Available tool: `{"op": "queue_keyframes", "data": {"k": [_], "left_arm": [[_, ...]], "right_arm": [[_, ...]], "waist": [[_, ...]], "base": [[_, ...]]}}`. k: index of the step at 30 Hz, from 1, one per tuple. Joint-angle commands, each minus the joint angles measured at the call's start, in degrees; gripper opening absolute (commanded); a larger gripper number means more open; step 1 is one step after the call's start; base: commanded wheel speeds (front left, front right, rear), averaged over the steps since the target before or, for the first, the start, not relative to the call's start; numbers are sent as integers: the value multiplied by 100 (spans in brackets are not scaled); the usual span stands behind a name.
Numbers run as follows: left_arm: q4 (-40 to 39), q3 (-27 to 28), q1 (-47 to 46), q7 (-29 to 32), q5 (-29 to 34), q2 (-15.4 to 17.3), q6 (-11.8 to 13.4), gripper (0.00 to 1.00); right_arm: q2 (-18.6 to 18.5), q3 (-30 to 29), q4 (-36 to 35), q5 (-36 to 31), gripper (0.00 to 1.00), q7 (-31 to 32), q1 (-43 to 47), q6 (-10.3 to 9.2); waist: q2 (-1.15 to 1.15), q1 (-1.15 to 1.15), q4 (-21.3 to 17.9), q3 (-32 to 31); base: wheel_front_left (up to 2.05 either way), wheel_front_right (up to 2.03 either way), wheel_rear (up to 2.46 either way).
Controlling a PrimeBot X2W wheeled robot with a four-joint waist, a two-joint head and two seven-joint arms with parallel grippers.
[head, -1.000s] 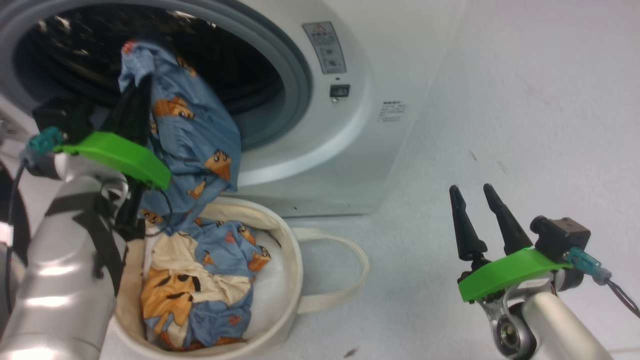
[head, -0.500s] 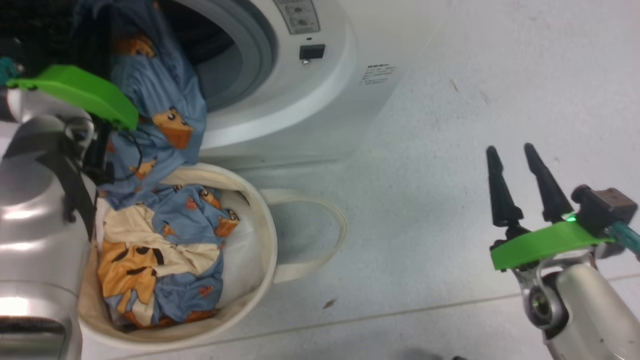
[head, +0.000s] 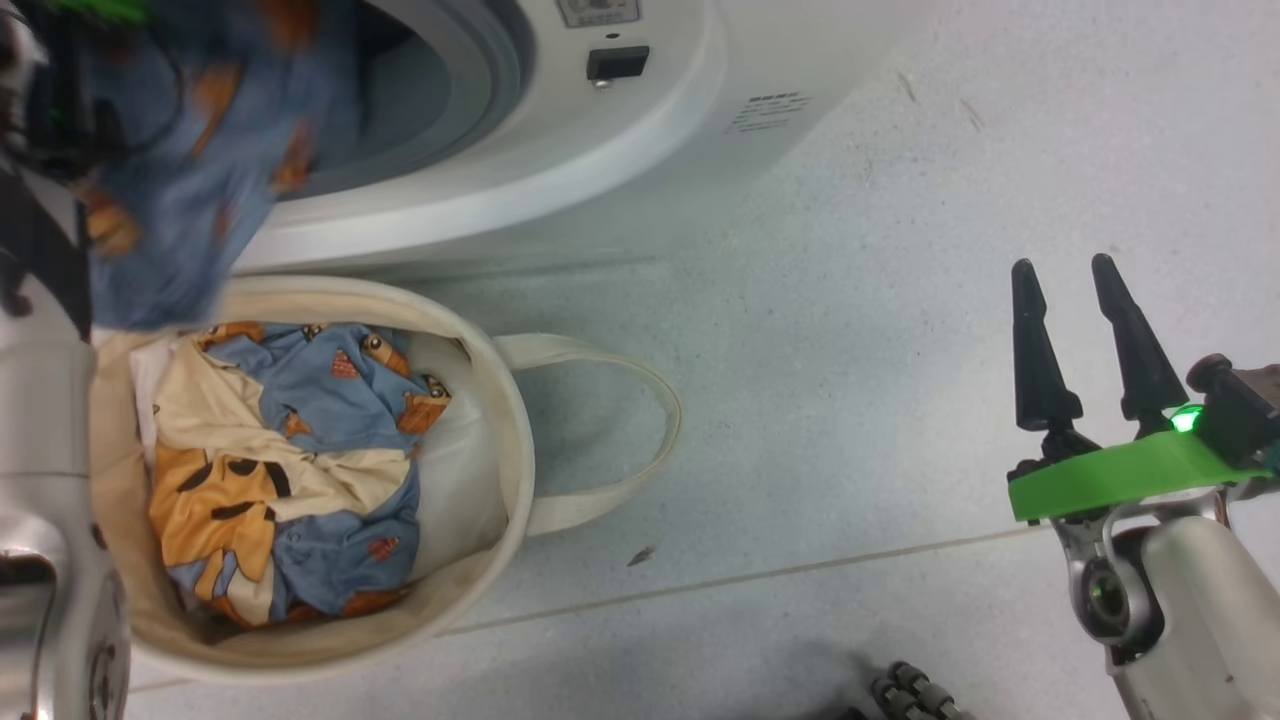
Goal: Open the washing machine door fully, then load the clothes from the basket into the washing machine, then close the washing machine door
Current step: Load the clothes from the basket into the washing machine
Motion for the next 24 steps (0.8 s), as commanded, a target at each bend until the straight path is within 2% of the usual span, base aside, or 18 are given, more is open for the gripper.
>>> {"op": "queue_keyframes", "data": {"k": [1,4,9,10,11,12,14,16,17,20,24], "left_arm": [[-226,181,-33,-24,90,183,0,0],[-50,207,41,-24,263,118,-52,0],[808,-19,-102,-24,532,95,-104,0],[1074,-57,-137,-24,568,92,-105,7],[1390,-134,-186,-20,628,86,-107,80],[1681,-189,-266,1,662,75,-108,100],[2168,-278,-422,112,721,46,-79,100],[2646,-344,-541,508,745,1,-48,100],[2646,-344,-541,508,745,1,-48,100],[2934,-378,-650,1089,741,-46,100,100],[3020,-374,-611,1206,677,-73,131,100]], "right_arm": [[4,42,-183,-60,100,-70,142,42],[67,58,-174,-82,100,-70,151,42],[129,90,-162,-85,100,-70,135,42],[135,94,-152,-86,100,-70,130,42],[140,100,-141,-86,100,-70,127,42],[146,105,-132,-85,100,-70,124,42],[165,107,-118,-76,100,-70,121,42],[185,117,-101,-63,100,-70,124,42],[185,117,-101,-63,100,-70,124,42],[212,160,-76,-50,100,-70,102,42],[235,223,-25,-33,100,-70,48,42]], "waist": [[0,-1,-15,53],[0,-1,-23,93],[0,-1,-29,134],[0,-1,-29,130],[0,-1,-29,120],[0,-1,-30,112],[0,-1,-28,89],[0,-1,-20,64],[0,-1,-20,64],[0,-1,-14,15],[0,-1,-20,-99]], "base": [[0,0,0],[0,0,0],[0,0,0],[0,0,0],[0,0,0],[0,0,0],[0,0,0],[0,0,0],[0,0,0],[0,0,0],[0,0,0]]}}
